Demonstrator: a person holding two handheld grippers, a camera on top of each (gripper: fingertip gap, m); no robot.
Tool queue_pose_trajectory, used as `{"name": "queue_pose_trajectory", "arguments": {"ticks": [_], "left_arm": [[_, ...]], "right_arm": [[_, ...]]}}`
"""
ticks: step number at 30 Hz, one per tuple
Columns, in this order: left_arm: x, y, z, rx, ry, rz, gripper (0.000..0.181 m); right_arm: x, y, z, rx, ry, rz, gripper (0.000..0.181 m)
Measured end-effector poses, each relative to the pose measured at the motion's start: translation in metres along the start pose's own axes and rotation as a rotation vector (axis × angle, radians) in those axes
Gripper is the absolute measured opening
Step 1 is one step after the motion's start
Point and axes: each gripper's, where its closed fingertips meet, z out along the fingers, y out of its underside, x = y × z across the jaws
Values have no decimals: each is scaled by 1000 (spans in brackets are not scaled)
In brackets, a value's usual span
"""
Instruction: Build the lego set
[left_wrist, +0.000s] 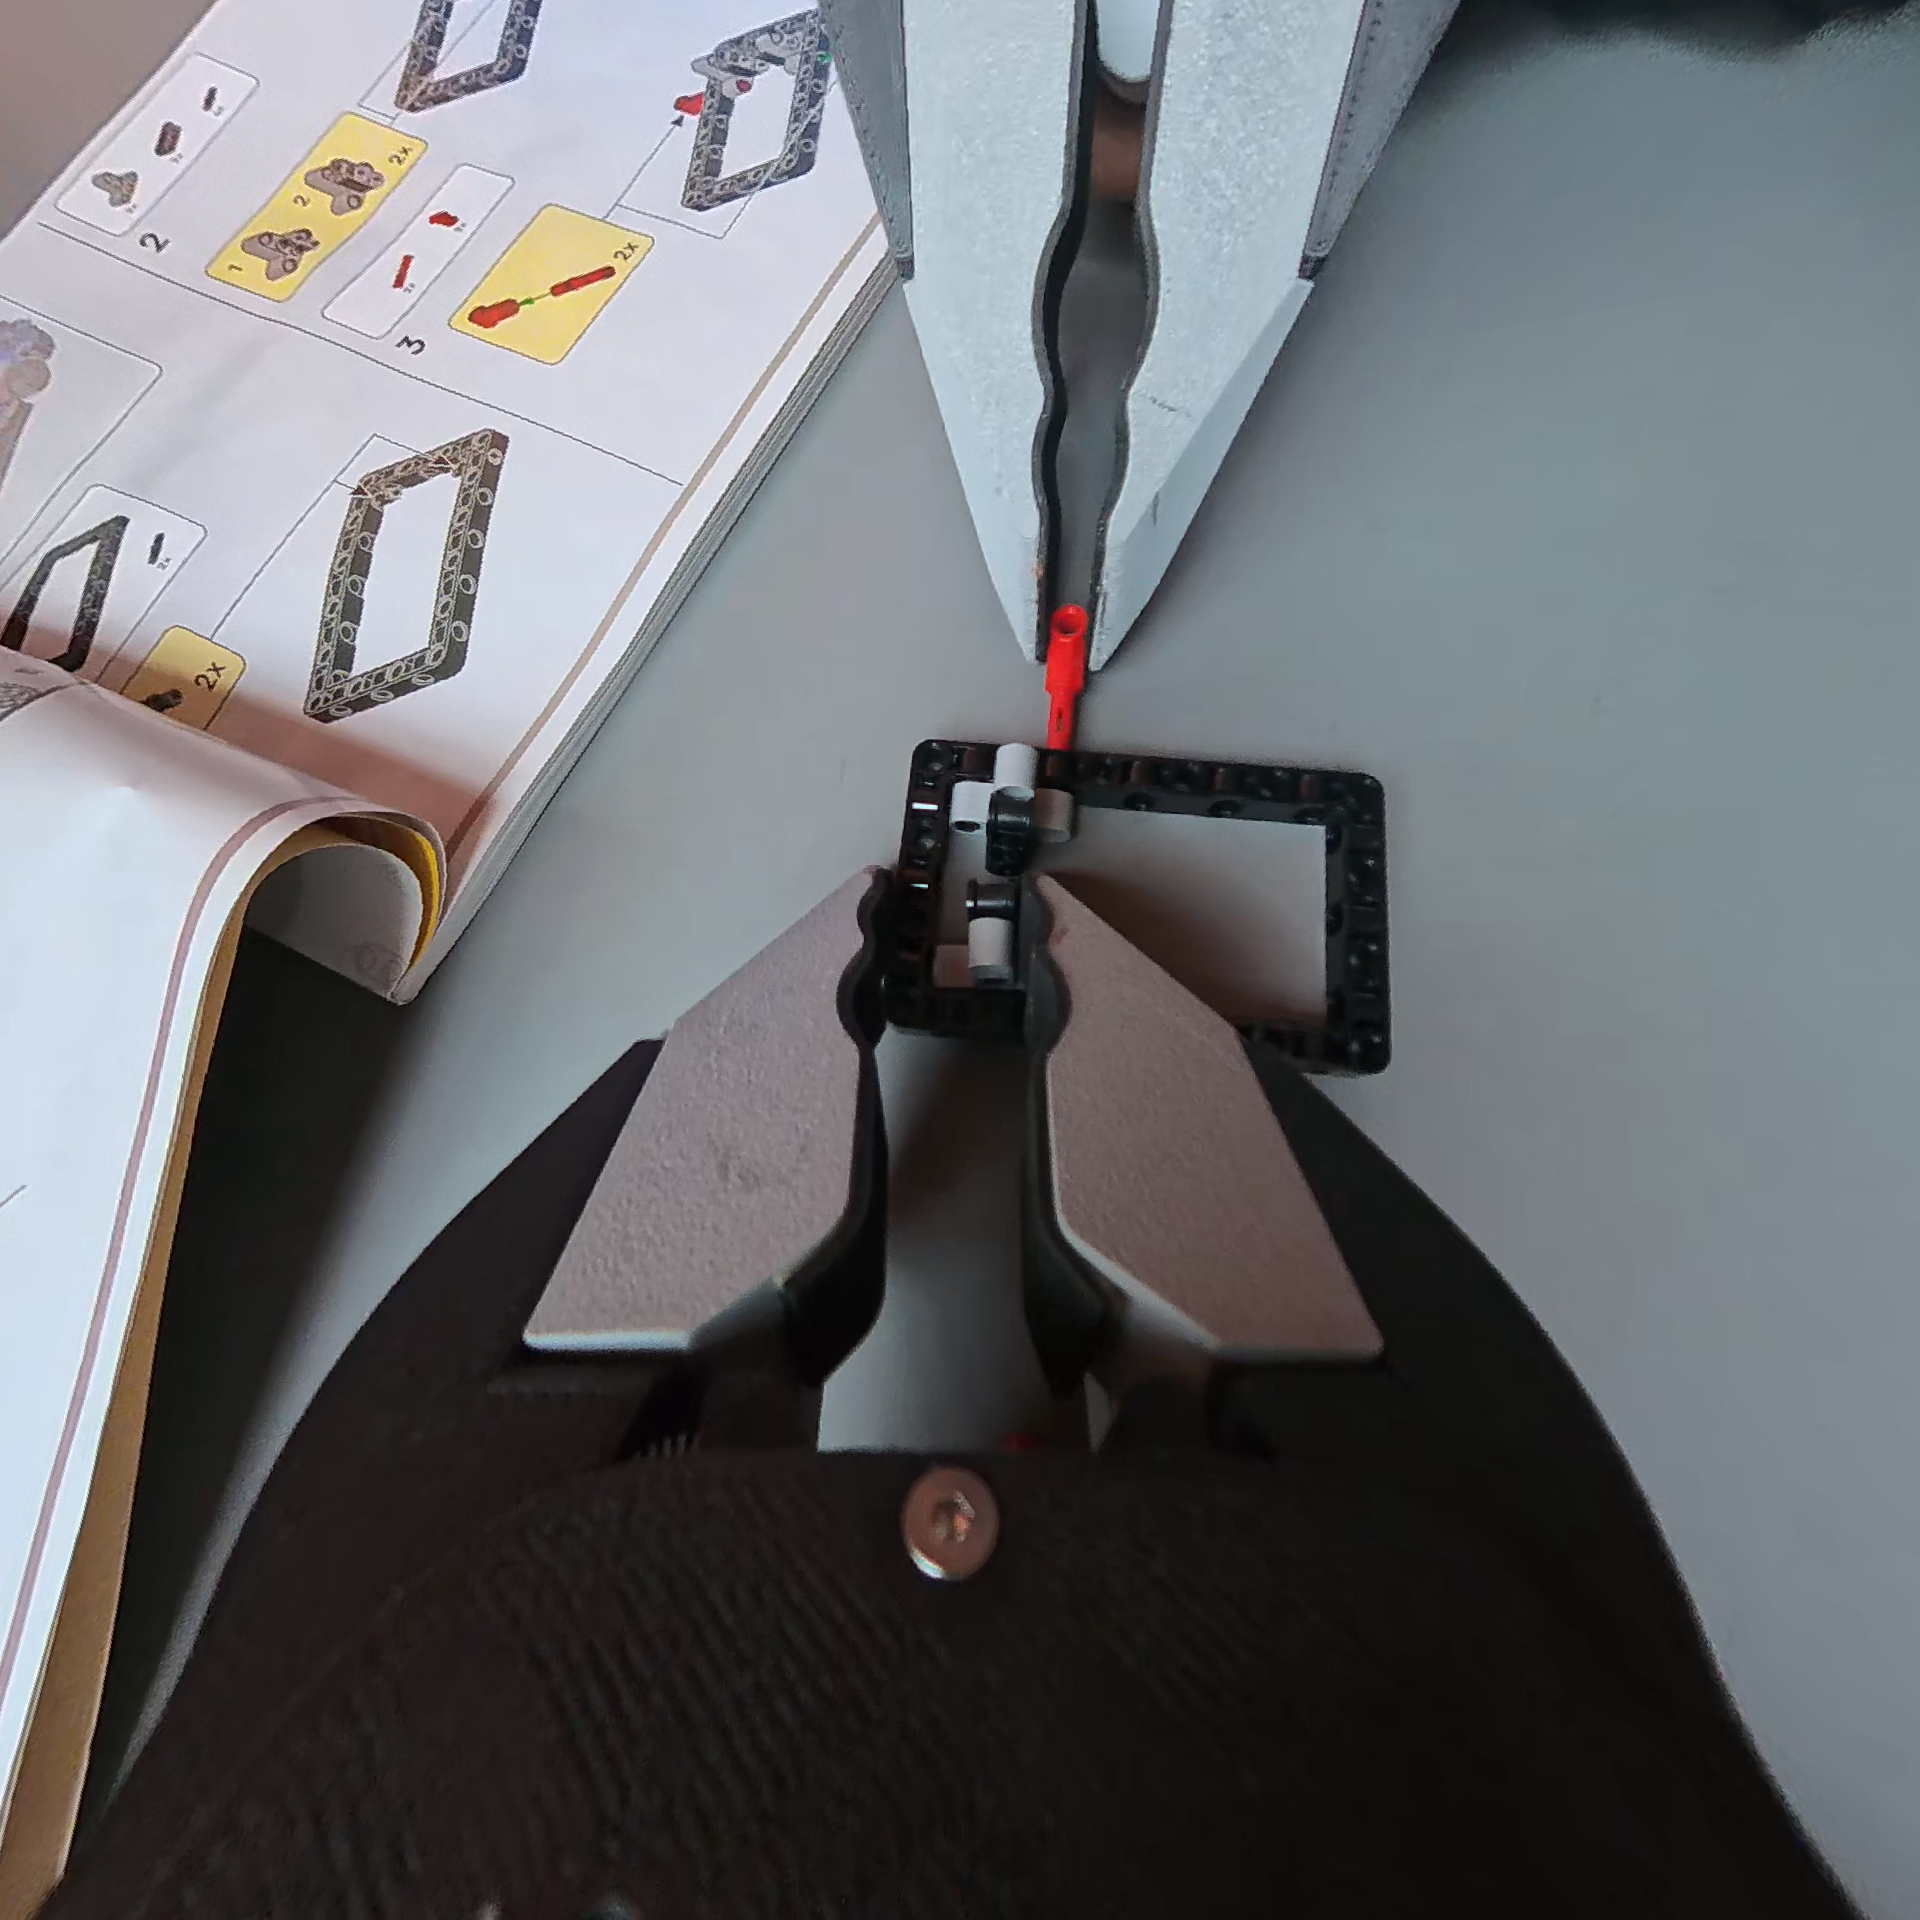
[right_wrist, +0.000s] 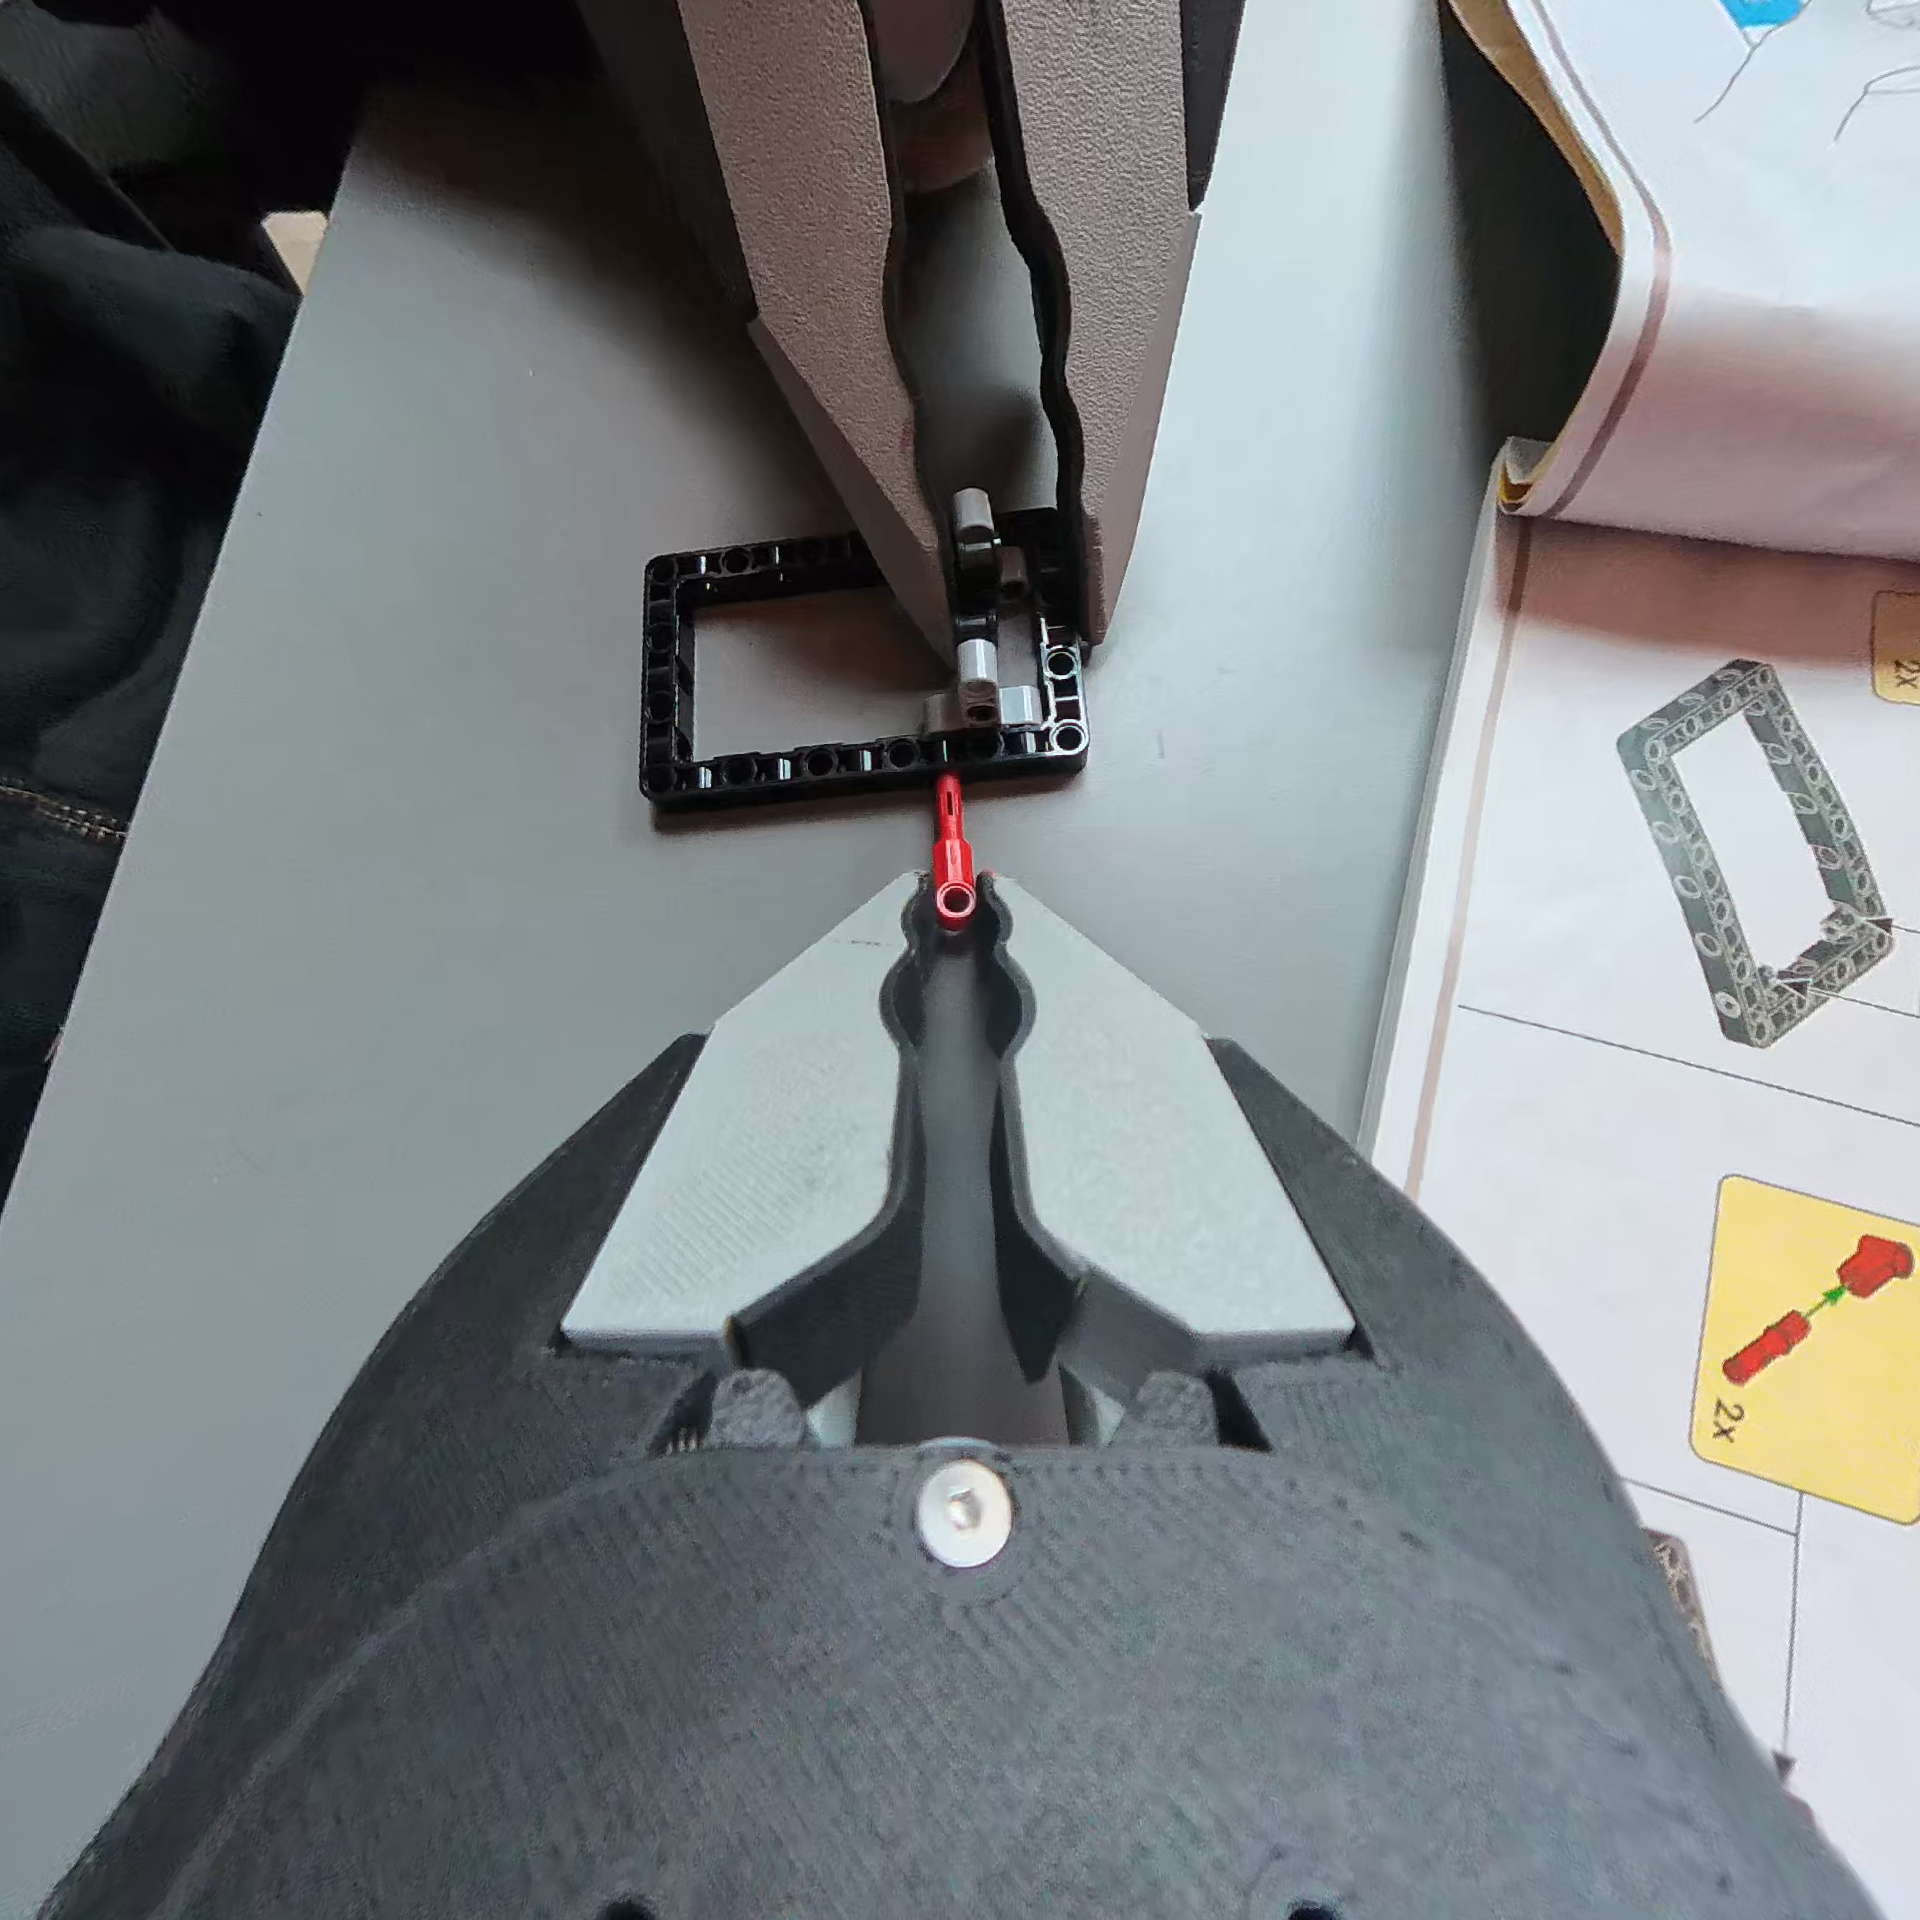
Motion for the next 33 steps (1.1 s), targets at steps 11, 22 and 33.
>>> {"name": "queue_pose_trajectory", "arguments": {"ticks": [11, 22, 33], "left_arm": [[-2, 1, -1, -6, -59, 0, 21], [4, -5, 5, 1, -44, 13, 21], [3, -5, 4, 3, -44, 9, 21]], "right_arm": [[2, -8, -1, 18, 72, -85, 4], [-3, -17, -11, 107, 4, -14, 4], [-4, 6, -7, 6, 4, -21, 4]]}}
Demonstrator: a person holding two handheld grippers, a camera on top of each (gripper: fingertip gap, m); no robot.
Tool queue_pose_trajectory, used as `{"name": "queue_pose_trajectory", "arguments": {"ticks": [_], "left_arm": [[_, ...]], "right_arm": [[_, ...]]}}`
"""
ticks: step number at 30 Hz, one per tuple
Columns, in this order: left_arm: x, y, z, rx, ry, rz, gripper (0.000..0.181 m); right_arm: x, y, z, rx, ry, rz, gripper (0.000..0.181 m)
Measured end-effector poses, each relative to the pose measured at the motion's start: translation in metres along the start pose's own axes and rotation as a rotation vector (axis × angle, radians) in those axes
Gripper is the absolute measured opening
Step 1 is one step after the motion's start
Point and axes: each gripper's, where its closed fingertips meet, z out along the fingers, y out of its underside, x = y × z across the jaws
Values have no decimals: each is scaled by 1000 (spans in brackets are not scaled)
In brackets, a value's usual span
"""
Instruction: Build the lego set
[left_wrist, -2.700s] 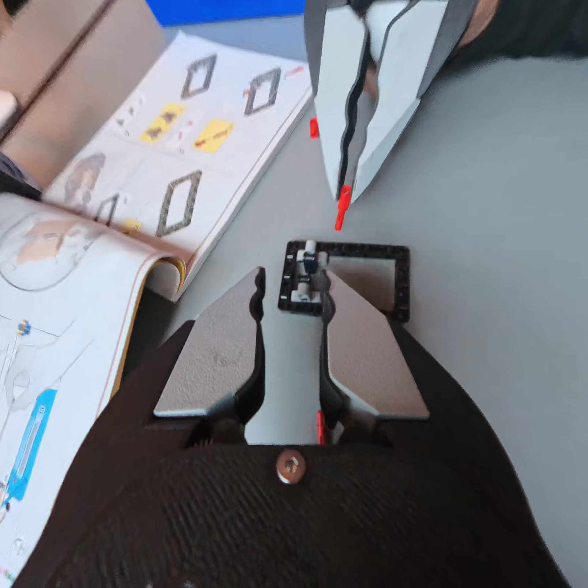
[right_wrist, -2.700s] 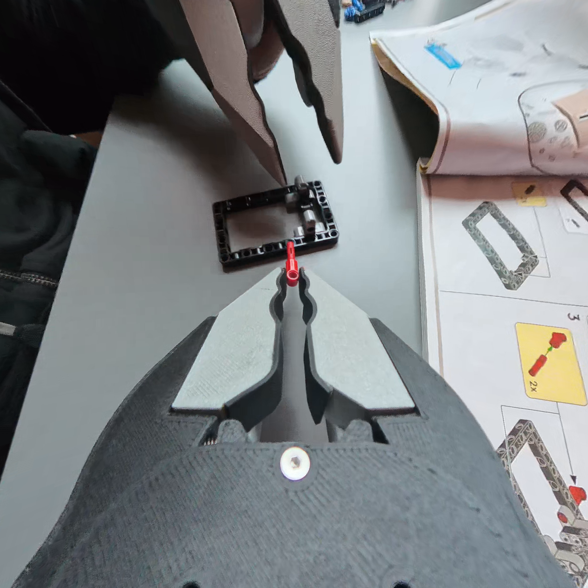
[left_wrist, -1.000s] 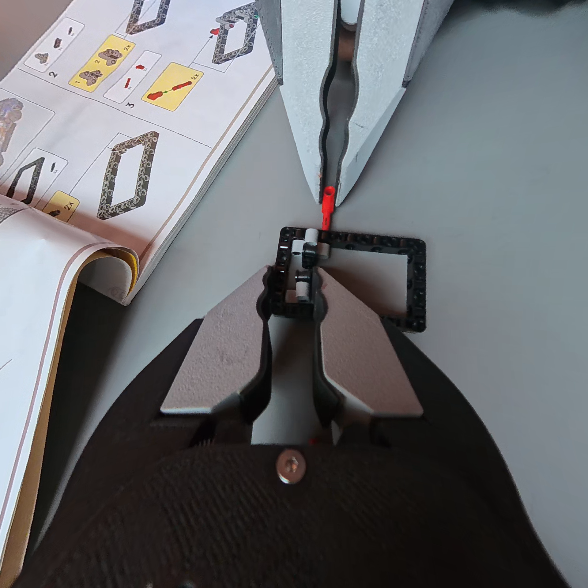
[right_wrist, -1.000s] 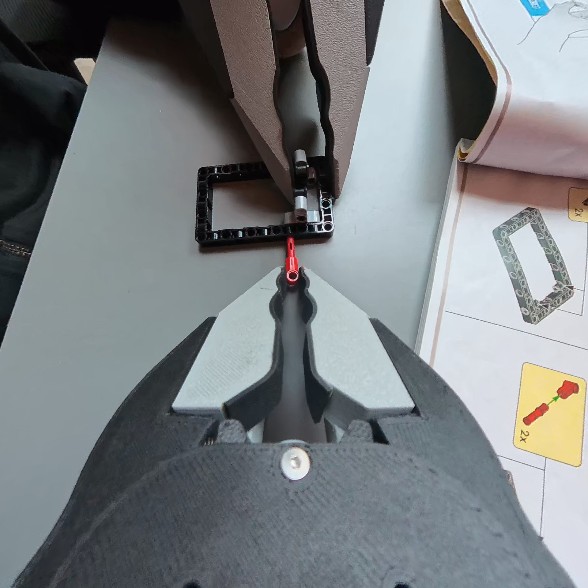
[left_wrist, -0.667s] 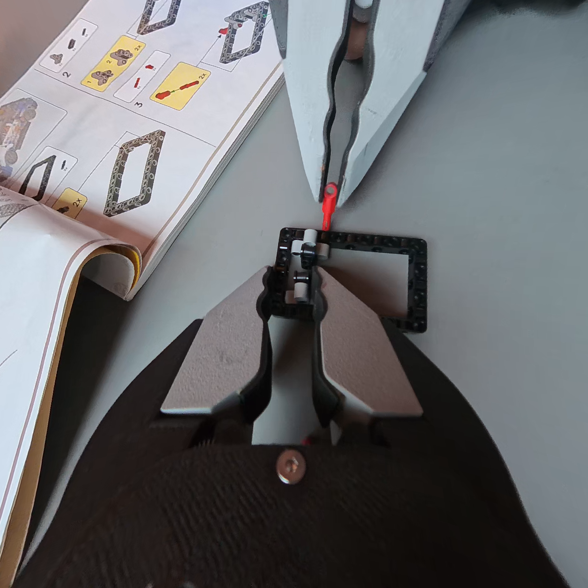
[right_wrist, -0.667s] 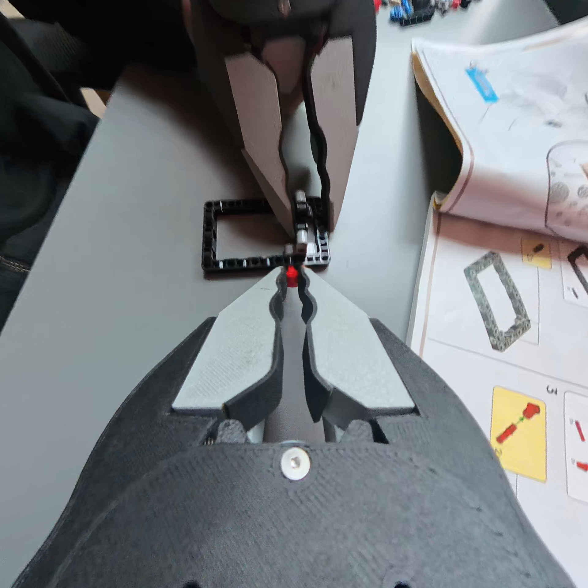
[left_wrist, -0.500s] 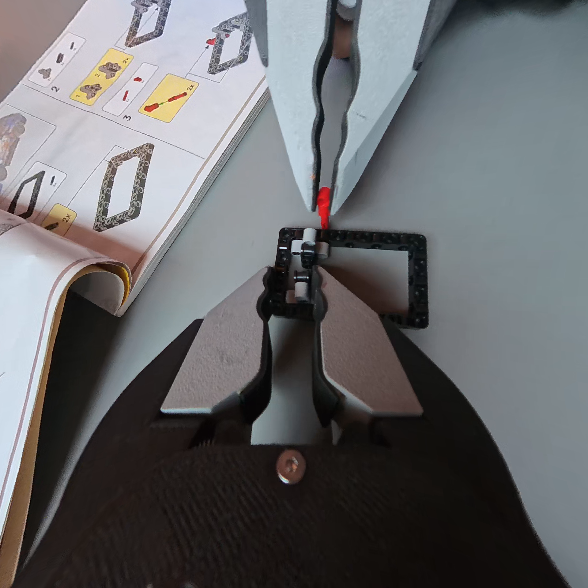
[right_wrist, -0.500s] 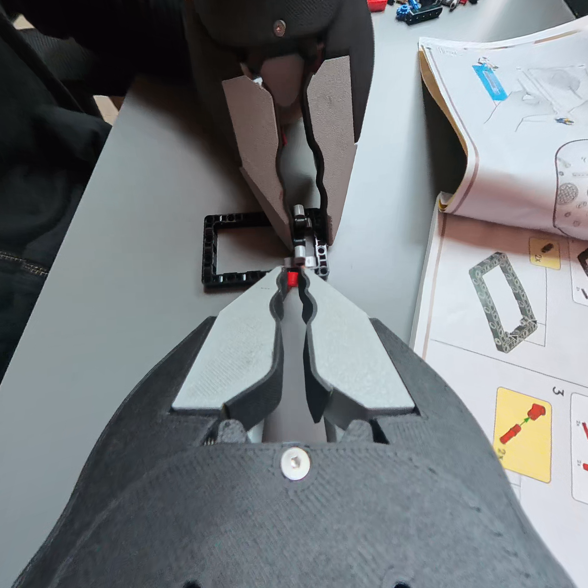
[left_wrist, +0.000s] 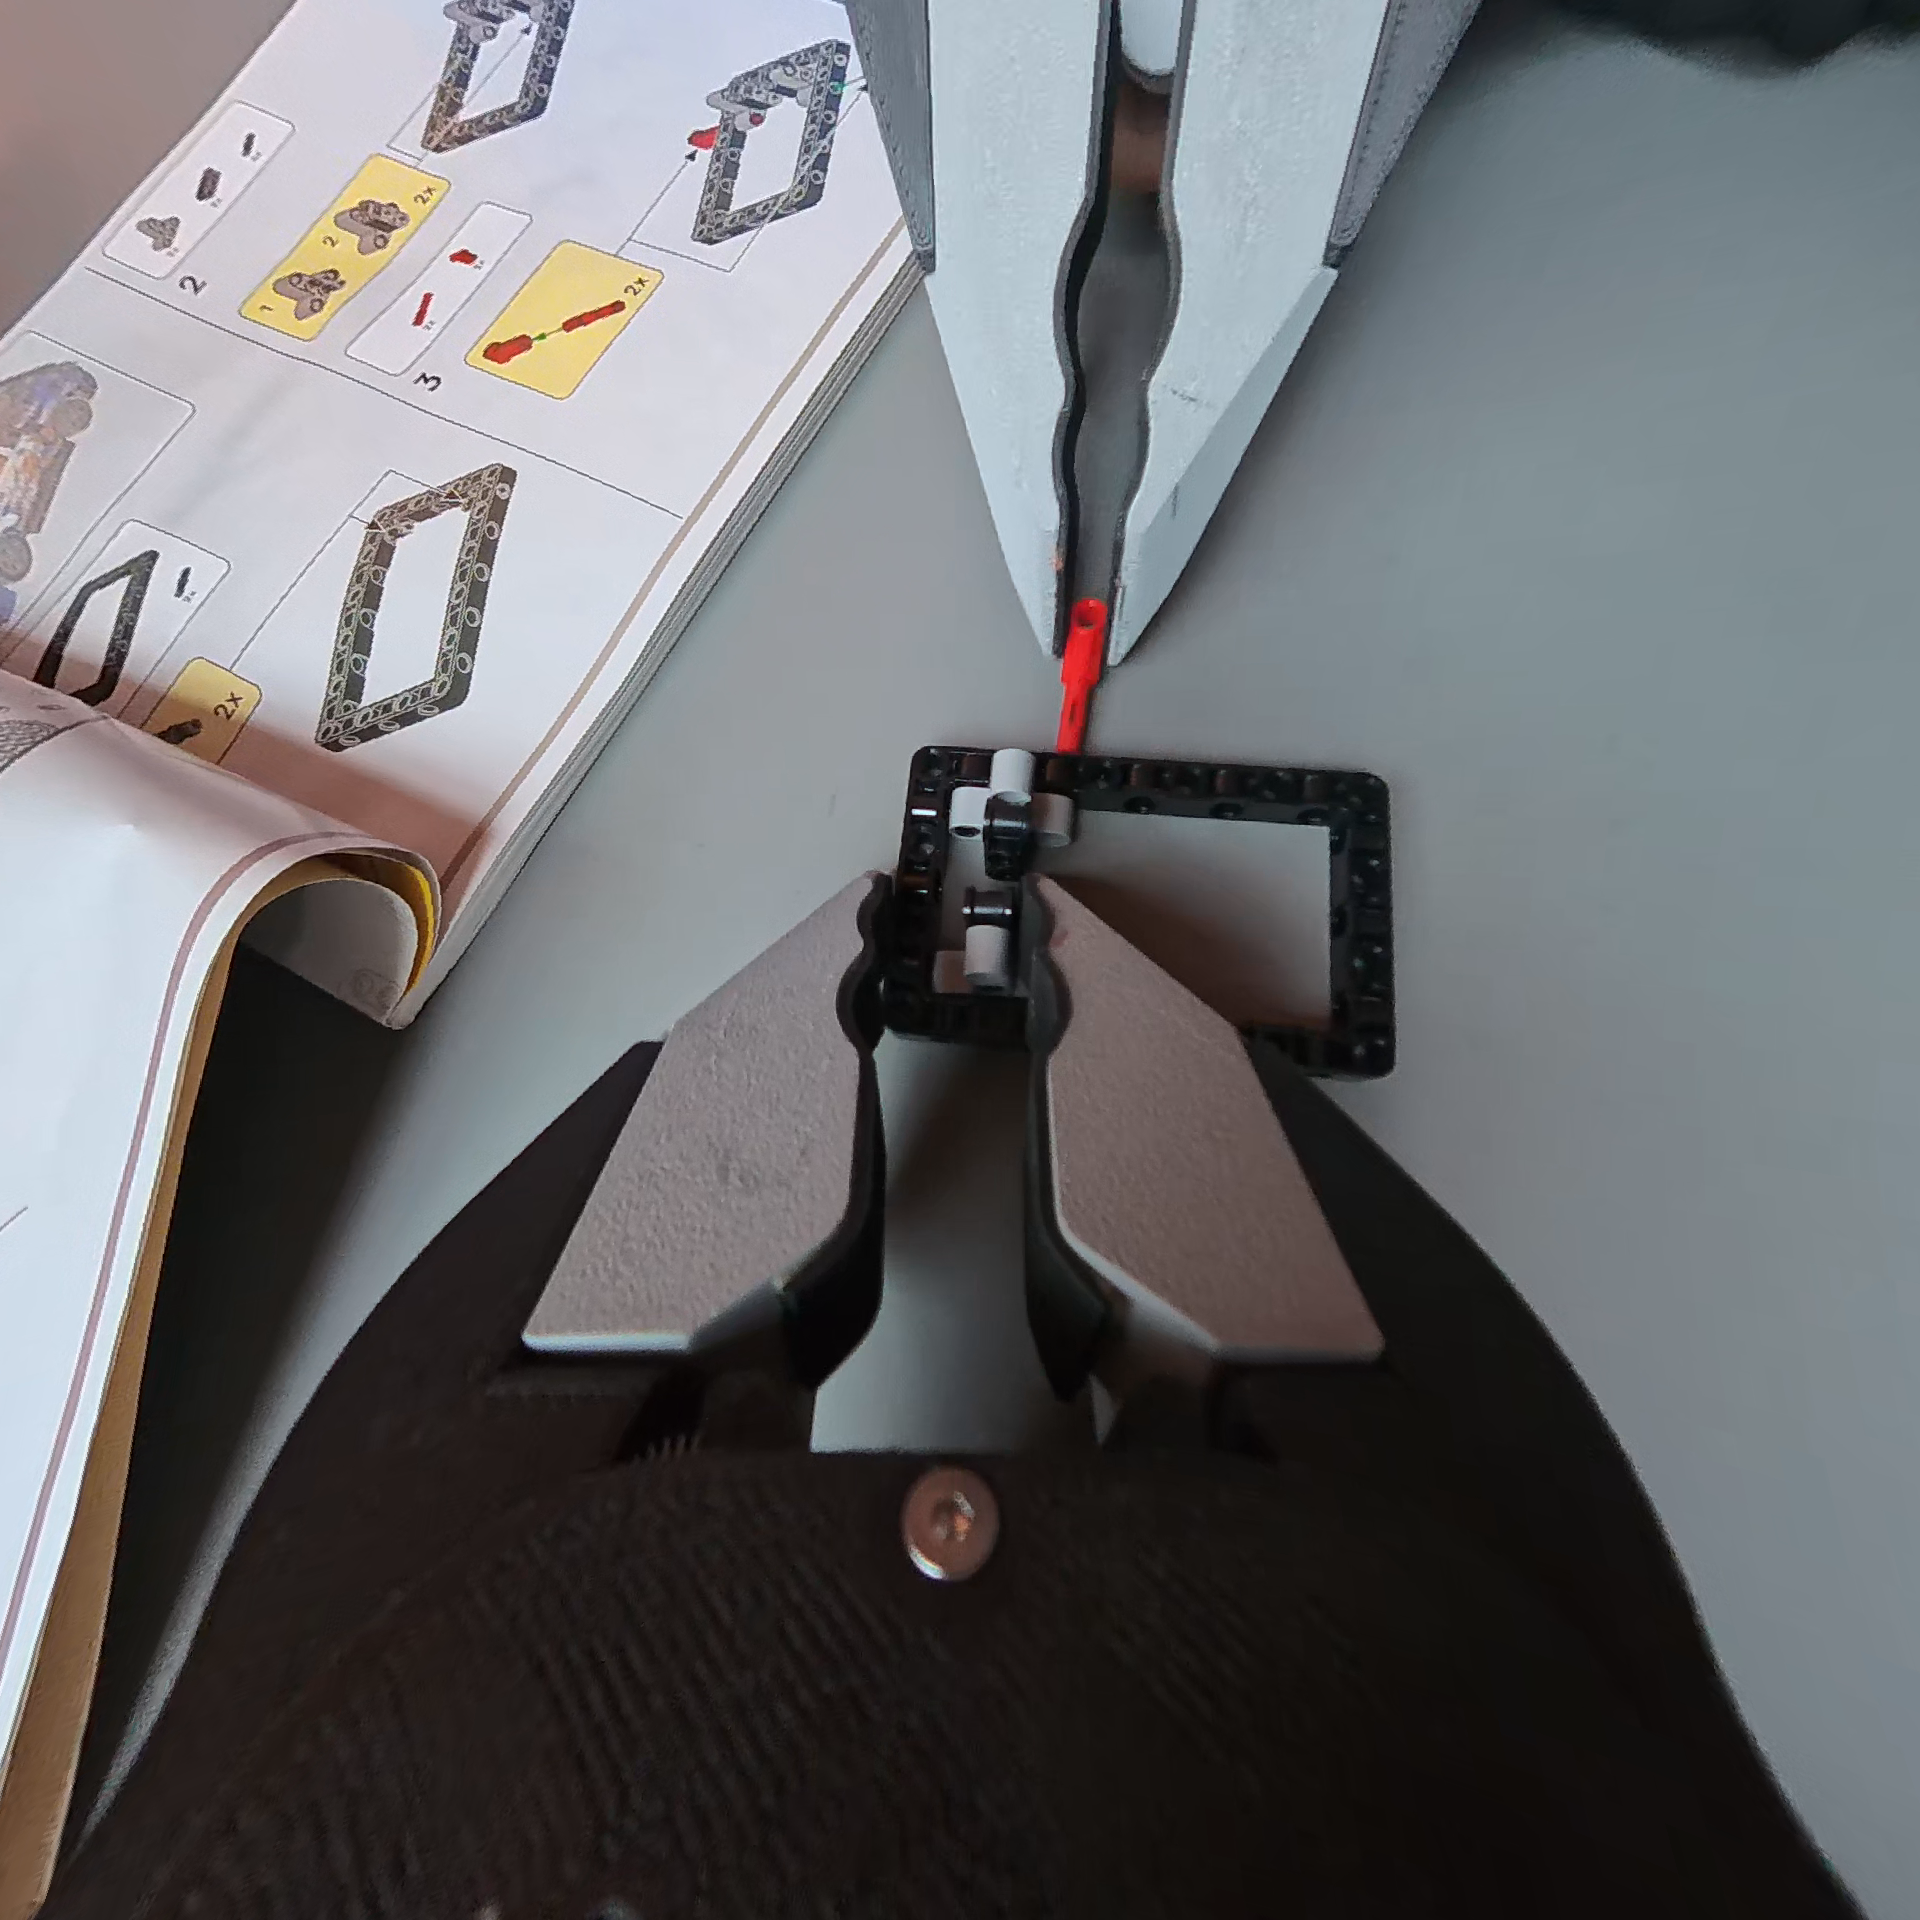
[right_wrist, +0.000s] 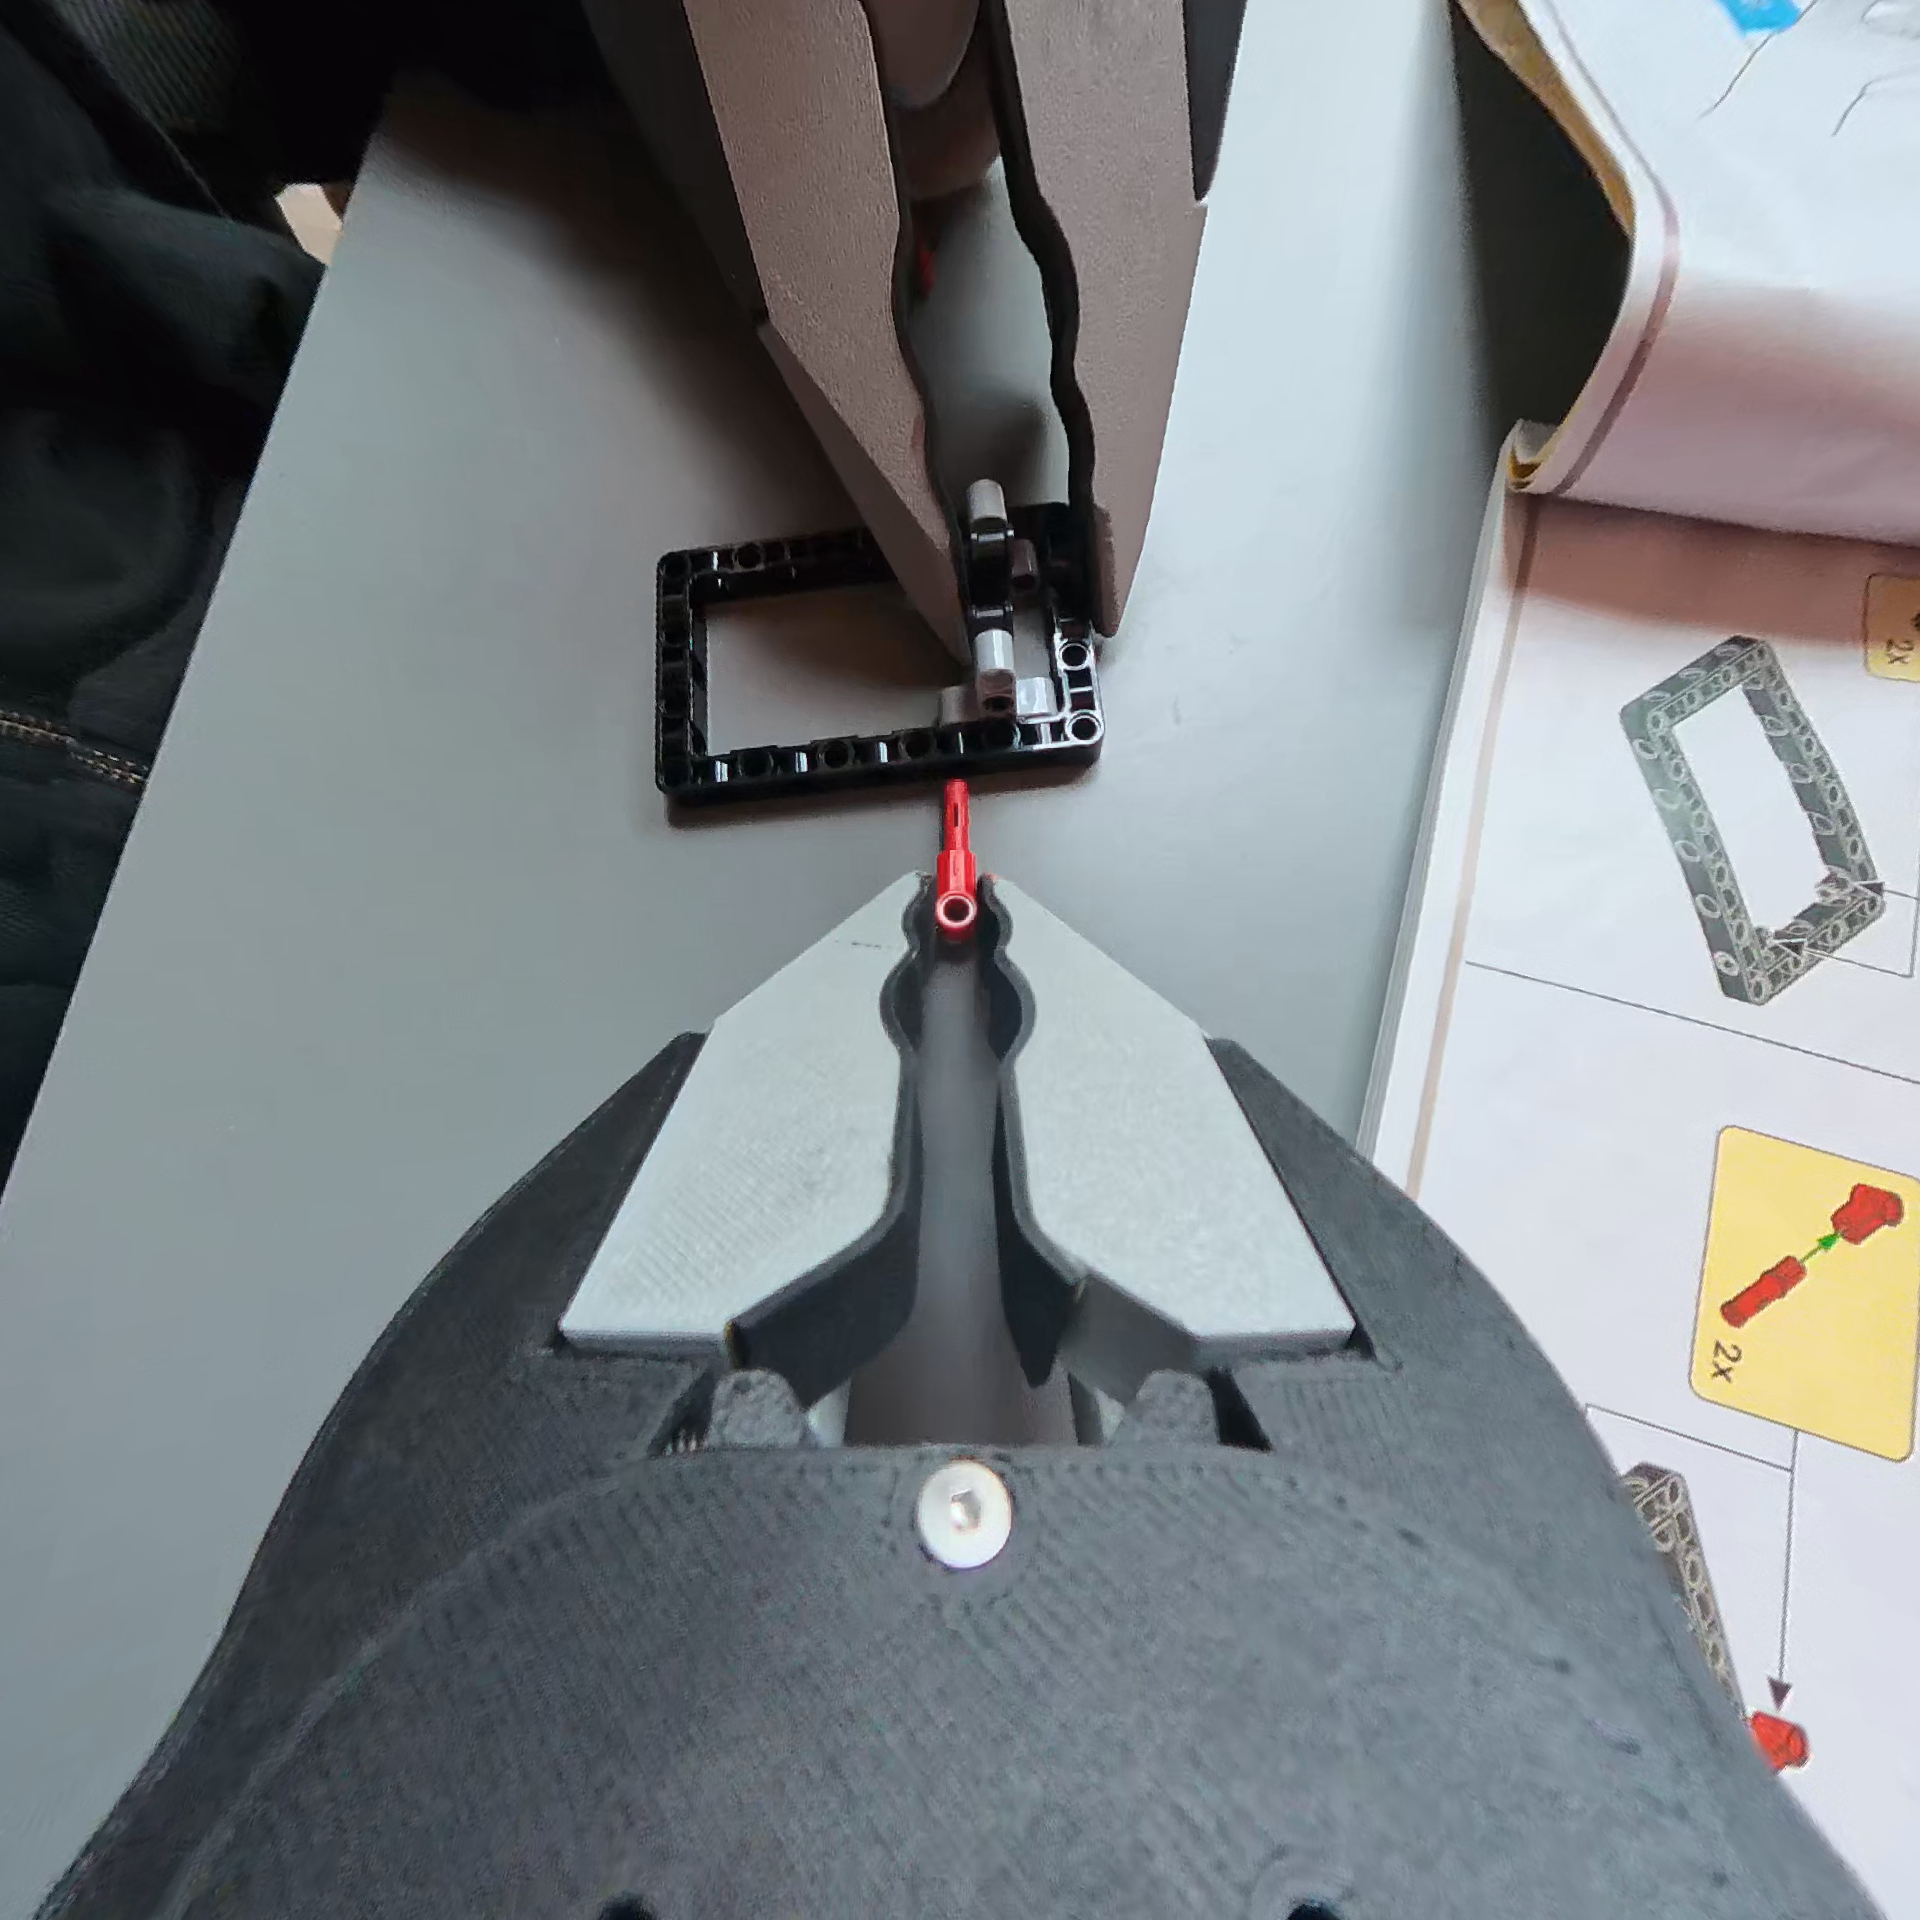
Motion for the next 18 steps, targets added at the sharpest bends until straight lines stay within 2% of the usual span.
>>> {"name": "queue_pose_trajectory", "arguments": {"ticks": [18], "left_arm": [[1, 0, 0, 0, 5, 7, 21]], "right_arm": [[-2, -4, 2, 7, -6, 19, 4]]}}
